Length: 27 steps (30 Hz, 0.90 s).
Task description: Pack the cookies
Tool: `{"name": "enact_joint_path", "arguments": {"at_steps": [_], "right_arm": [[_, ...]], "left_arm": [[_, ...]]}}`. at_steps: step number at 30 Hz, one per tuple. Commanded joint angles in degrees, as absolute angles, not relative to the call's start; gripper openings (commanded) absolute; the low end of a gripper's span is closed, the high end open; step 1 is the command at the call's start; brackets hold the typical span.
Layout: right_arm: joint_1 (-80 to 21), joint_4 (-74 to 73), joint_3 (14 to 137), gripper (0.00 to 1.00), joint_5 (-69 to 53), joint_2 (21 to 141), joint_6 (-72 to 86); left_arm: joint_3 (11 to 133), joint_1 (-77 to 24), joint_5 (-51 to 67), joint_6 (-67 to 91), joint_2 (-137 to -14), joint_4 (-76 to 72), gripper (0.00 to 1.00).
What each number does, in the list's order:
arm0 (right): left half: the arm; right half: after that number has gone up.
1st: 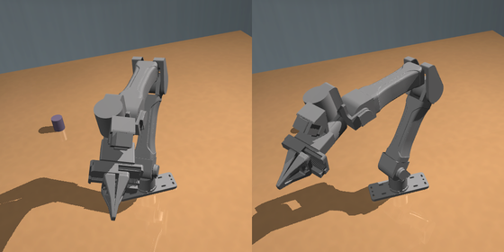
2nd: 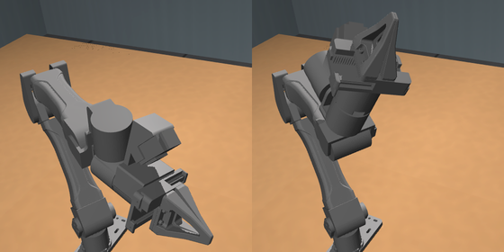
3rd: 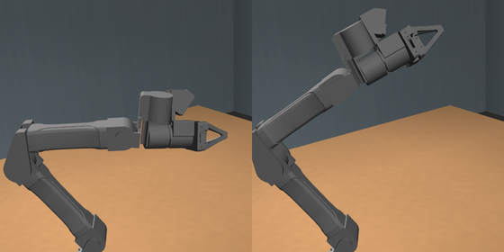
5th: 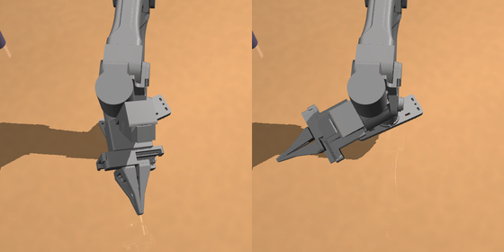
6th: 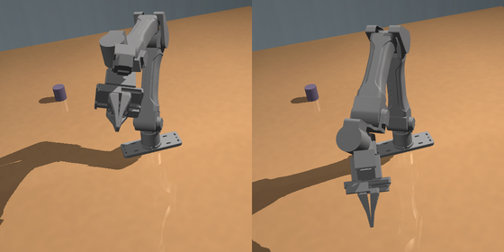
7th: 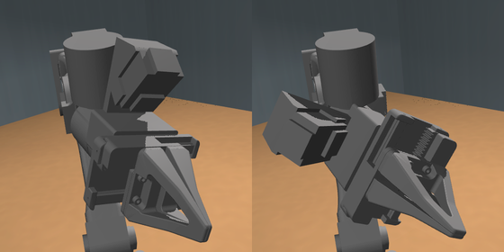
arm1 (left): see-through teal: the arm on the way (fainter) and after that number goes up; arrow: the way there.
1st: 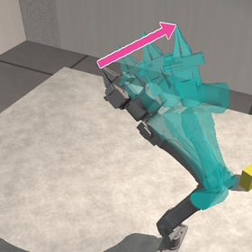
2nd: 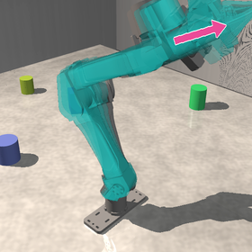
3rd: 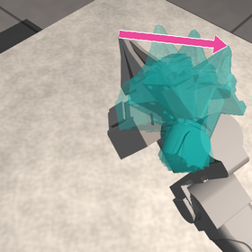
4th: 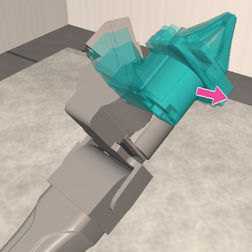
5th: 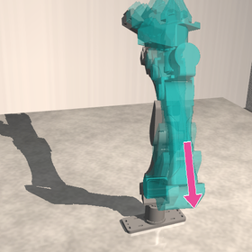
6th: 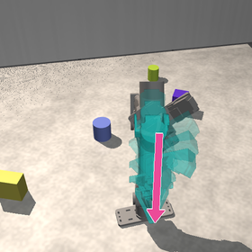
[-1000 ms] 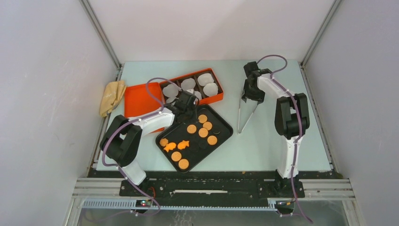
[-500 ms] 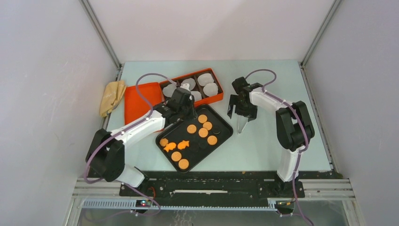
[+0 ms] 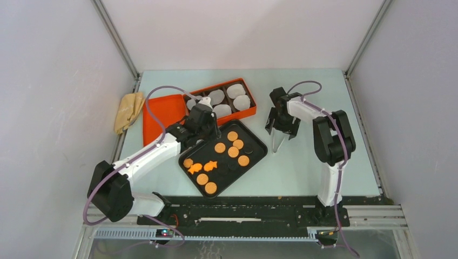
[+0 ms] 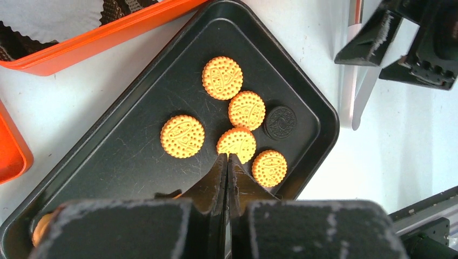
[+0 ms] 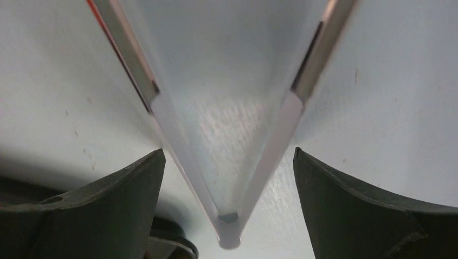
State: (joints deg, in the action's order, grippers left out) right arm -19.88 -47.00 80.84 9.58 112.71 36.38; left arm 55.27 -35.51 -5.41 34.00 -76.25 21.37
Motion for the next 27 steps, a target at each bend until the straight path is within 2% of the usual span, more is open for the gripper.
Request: {"name": "enact_joint_path", "arguments": {"at_steps": [1, 6, 8, 13, 16, 27], "right_arm": [[-18.82, -52.51, 89.52, 0.96, 12.79, 118.77, 36.6], [-19.24, -62.66, 101.16, 0.9, 20.85, 124.8, 30.04], [-19.2, -64.47, 104.14, 0.83, 21.93, 126.6, 26.95], [-18.22, -64.64, 104.87, 0.7, 20.91, 127.83, 20.57], [-16.84, -62.09, 103.72, 0.65, 14.13, 127.62, 14.58], [-15.66, -58.39, 101.54, 0.67, 0.67, 125.31, -4.21]], "left_arm": [[54.17, -35.68, -5.86, 32.78, -74.18, 21.2, 0.04], [52.58, -35.66, -5.59, 33.73, -74.2, 20.74, 0.04], [52.0, -35.67, -5.24, 34.16, -74.18, 20.36, 0.04], [51.72, -35.68, -5.49, 34.29, -74.3, 20.64, 0.04], [51.76, -35.63, -5.84, 34.48, -74.59, 20.9, 0.04], [53.24, -35.77, -6.05, 36.61, -77.54, 22.04, 0.04]]}}
